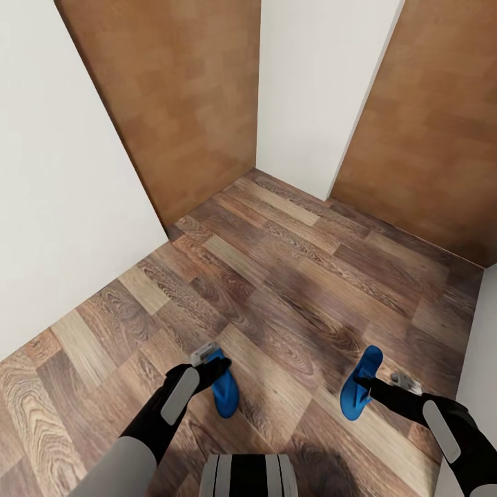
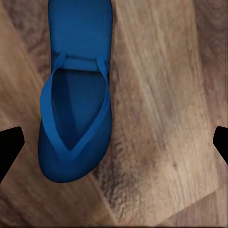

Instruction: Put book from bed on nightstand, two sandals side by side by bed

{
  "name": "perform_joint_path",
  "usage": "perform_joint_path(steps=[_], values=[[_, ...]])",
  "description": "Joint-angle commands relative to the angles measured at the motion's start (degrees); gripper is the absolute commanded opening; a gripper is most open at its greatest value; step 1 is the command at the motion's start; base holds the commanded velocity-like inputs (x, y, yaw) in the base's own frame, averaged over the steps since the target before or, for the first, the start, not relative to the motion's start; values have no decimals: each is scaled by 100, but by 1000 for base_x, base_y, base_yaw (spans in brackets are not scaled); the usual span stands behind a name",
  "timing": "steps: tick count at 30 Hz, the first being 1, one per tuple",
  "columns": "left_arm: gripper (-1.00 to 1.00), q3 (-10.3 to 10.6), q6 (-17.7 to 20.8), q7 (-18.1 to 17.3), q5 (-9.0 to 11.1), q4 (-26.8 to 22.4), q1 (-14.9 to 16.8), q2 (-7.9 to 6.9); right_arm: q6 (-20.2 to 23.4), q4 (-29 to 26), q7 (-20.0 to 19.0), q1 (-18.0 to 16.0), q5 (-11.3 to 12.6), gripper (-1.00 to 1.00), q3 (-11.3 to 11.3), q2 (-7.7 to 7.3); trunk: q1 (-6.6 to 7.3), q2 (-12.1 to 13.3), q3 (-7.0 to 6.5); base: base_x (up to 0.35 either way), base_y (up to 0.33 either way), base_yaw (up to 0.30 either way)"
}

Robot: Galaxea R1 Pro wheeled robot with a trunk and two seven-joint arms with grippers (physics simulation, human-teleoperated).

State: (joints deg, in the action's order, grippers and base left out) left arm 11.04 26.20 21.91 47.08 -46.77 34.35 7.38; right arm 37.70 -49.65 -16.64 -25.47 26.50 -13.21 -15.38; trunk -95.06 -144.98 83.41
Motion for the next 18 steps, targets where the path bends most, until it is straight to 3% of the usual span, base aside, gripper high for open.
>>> perform_joint_path(steps=[1, 10, 18], values=[[100, 25, 11, 53, 59, -9, 2, 11, 36, -3, -20, -2, 6, -100, -15, 1, 1, -2, 4, 0, 0, 0], [100, 350, 32, 36, 63, -7, 2, 44, 36, -1, -31, -2, 5, -100, -16, 0, 1, -2, 4, 0, 0, 0], [100, 392, 34, 33, 66, 1, 2, 38, 33, -1, -32, -2, 5, -100, -17, -1, 1, -2, 4, 0, 0, 0]])
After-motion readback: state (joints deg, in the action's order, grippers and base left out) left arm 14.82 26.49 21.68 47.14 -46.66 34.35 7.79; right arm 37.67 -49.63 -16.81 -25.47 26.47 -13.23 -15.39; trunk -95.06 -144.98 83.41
